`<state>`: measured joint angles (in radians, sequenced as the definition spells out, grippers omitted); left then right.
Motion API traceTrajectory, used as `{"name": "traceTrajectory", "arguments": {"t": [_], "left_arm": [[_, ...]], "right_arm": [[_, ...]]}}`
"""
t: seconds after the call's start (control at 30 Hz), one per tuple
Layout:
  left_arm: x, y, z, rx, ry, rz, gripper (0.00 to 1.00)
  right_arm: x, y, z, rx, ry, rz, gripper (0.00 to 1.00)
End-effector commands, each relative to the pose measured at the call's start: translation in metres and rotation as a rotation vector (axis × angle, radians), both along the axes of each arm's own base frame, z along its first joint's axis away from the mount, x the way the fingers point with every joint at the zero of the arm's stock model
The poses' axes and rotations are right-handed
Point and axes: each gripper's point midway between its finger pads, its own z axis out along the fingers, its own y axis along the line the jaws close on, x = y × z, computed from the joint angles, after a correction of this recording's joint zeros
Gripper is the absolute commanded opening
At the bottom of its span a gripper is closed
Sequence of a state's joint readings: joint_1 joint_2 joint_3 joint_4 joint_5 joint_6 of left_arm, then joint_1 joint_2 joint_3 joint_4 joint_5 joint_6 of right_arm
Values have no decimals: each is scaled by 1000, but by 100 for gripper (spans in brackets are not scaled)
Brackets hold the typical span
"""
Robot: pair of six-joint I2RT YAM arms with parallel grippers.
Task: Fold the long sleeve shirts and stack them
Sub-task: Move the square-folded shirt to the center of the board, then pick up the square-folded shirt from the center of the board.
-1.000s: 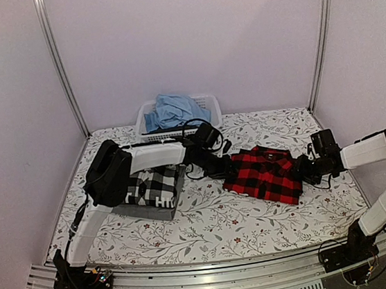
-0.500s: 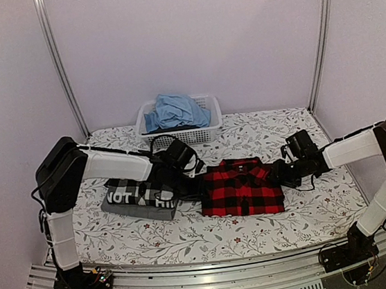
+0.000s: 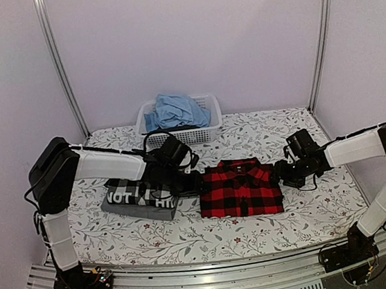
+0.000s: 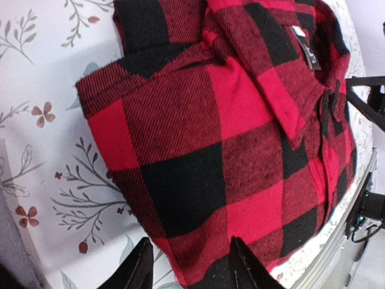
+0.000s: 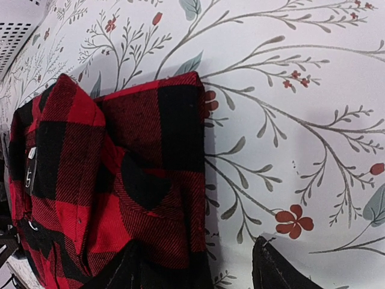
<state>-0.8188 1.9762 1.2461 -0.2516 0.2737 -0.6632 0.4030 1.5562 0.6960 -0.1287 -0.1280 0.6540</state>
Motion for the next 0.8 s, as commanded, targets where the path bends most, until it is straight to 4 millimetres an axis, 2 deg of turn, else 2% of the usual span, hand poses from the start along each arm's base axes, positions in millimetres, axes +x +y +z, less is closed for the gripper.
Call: {"name": "traceTrajectory", "arguments": {"t": [0.0,0.27,0.4,0.5,0.6,0.77], "left_arm": [[20,-2,-3,9,-34,18,42],[15,-8,-31,72,11,7,37],[12,-4,-41,138,18,11,36],[12,6,-38,170,-6,27,39],[11,14,-34,174,-9,38,42],[11,12,-30,155,-1,32,45]], "right_arm": [[2,5,-2,-55,3,29,61],[-4,18,-17,-138,45,61,57],[-6,13,-25,-188,63,43,56],[-9,7,-27,-213,69,25,57],[-9,3,-21,-223,49,12,60],[-6,2,-15,-226,35,8,61]]}}
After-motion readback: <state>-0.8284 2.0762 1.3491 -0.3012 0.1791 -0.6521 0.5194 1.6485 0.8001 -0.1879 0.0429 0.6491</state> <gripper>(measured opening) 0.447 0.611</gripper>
